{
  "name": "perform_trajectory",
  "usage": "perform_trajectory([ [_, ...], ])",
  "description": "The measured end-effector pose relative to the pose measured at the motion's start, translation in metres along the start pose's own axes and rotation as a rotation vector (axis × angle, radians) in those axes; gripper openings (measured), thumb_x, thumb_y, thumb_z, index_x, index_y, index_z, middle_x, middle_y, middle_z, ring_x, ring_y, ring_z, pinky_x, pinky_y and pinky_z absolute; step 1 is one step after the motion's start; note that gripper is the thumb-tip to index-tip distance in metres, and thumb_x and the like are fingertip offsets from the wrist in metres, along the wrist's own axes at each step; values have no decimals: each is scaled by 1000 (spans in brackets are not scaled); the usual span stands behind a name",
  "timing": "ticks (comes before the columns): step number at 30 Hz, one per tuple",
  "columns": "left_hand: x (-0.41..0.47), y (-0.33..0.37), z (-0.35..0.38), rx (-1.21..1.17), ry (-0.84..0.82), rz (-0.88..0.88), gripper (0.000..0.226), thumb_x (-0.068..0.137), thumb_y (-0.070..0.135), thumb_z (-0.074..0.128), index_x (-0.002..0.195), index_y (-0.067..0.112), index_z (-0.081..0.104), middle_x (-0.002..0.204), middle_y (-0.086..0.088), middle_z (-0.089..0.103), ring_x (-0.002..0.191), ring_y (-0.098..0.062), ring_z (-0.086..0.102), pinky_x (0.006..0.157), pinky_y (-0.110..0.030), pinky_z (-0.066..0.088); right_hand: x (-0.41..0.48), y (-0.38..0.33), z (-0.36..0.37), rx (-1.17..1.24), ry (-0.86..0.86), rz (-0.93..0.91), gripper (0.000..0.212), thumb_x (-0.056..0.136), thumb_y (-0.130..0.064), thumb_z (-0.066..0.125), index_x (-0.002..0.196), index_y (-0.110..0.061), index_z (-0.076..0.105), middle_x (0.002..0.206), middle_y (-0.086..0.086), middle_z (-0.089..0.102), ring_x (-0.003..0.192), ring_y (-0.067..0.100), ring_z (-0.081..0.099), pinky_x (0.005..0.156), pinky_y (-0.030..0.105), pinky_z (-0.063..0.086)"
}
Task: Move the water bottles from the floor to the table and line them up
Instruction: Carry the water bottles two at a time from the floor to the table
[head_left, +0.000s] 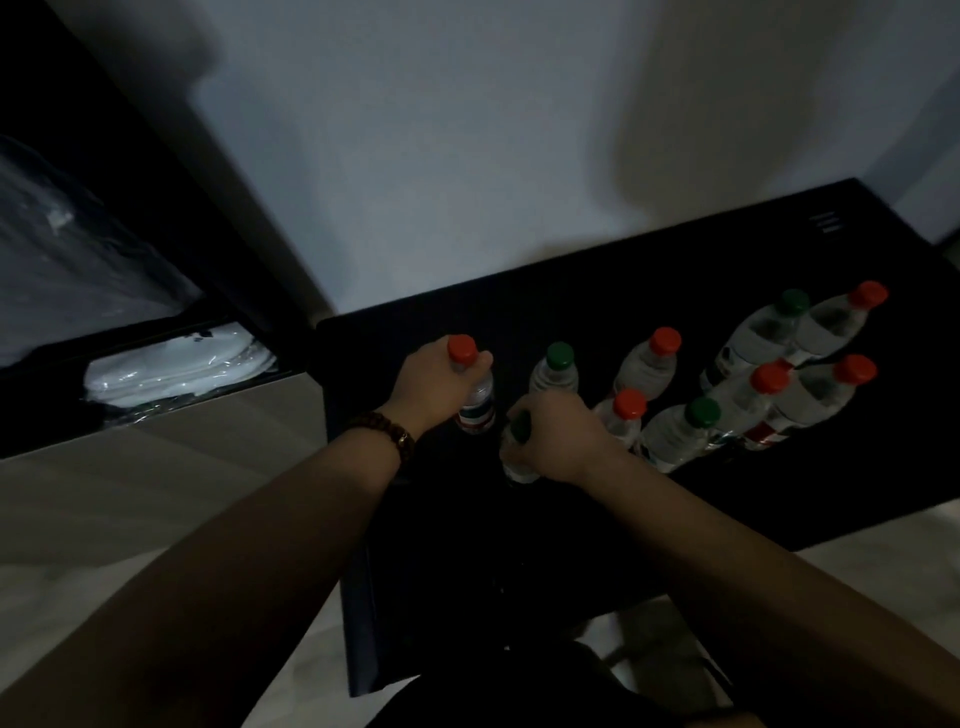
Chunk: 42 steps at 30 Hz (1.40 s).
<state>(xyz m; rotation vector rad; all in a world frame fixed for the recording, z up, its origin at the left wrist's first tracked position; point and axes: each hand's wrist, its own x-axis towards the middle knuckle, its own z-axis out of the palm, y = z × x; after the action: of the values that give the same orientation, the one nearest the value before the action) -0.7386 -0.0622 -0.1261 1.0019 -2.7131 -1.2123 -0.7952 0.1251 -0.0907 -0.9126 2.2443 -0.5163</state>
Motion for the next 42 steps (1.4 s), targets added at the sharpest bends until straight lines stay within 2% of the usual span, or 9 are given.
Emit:
perform_trajectory([
  [3, -1, -2, 4, 22, -40, 0, 25, 93, 54, 61, 94, 29, 62, 85, 13, 61, 81, -7, 58, 72, -25, 42, 1, -3, -2, -71, -8, -22, 39, 82, -28, 82, 114, -9, 70, 107, 8, 69, 99, 23, 68, 86, 42, 58],
  [7, -3, -8, 7, -5, -80, 0, 33, 92, 54, 64, 112, 29, 65, 92, 15, 61, 86, -4, 58, 77, -24, 42, 0, -3, -2, -104, -7, -30, 40, 82, -29, 80, 115, -10, 69, 109, 9, 68, 100, 23, 67, 87, 42, 58],
  [10, -5, -8, 4, -10, -99, -27, 17, 89, 56, 67, 98, 44, 57, 89, 23, 57, 81, 6, 54, 68, -14, 37, 0, -4, -3, -115, -20, -39, 33, 82, -28, 79, 109, -11, 69, 103, 7, 68, 96, 23, 68, 84, 42, 59],
  [15, -14, -7, -11, 9, -163, -47, 67, 82, 59, 73, 138, 33, 47, 106, 20, 58, 106, -7, 61, 72, -15, 42, -3, -14, -14, -144, -40, -79, 35, 81, -31, 82, 109, -18, 66, 101, 1, 66, 93, 16, 66, 82, 38, 58],
  [18, -30, -6, -31, 106, -130, -26, 83, 86, 59, 70, 153, 23, 37, 141, 1, 57, 124, -19, 59, 96, -28, 50, -9, -31, -17, -136, 44, -191, 32, 81, -35, 79, 107, -20, 66, 102, 3, 65, 97, 20, 63, 85, 39, 54],
  [26, -143, -34, -107, 259, 28, -95, 53, 95, 45, 65, 141, 21, 54, 130, -4, 66, 114, -19, 63, 83, -18, 38, -19, -105, 9, 25, 80, -303, 55, 87, -39, 79, 136, -23, 64, 131, -3, 66, 121, 14, 60, 104, 32, 48],
  [29, -189, -51, -123, 179, 71, -168, 49, 96, 41, 66, 137, 17, 57, 133, -4, 65, 114, -20, 64, 92, -24, 47, -24, -130, 33, -19, 6, -346, 55, 88, -43, 76, 138, -24, 63, 132, -6, 68, 120, 12, 62, 95, 22, 46],
  [34, -260, -98, -141, 164, 136, -261, 49, 97, 41, 64, 139, 17, 57, 135, -2, 64, 118, -19, 63, 97, -28, 48, -38, -183, 94, -191, -128, -325, 49, 89, -46, 73, 131, -22, 67, 119, -3, 72, 107, 19, 68, 86, 31, 55],
  [42, -382, -214, -184, 121, 237, -292, 47, 98, 44, 61, 137, 20, 58, 133, -1, 65, 116, -17, 62, 88, -17, 39, -84, -285, 220, -295, -239, -330, 51, 93, -52, 65, 137, -26, 63, 126, -4, 67, 110, 21, 65, 93, 37, 56],
])
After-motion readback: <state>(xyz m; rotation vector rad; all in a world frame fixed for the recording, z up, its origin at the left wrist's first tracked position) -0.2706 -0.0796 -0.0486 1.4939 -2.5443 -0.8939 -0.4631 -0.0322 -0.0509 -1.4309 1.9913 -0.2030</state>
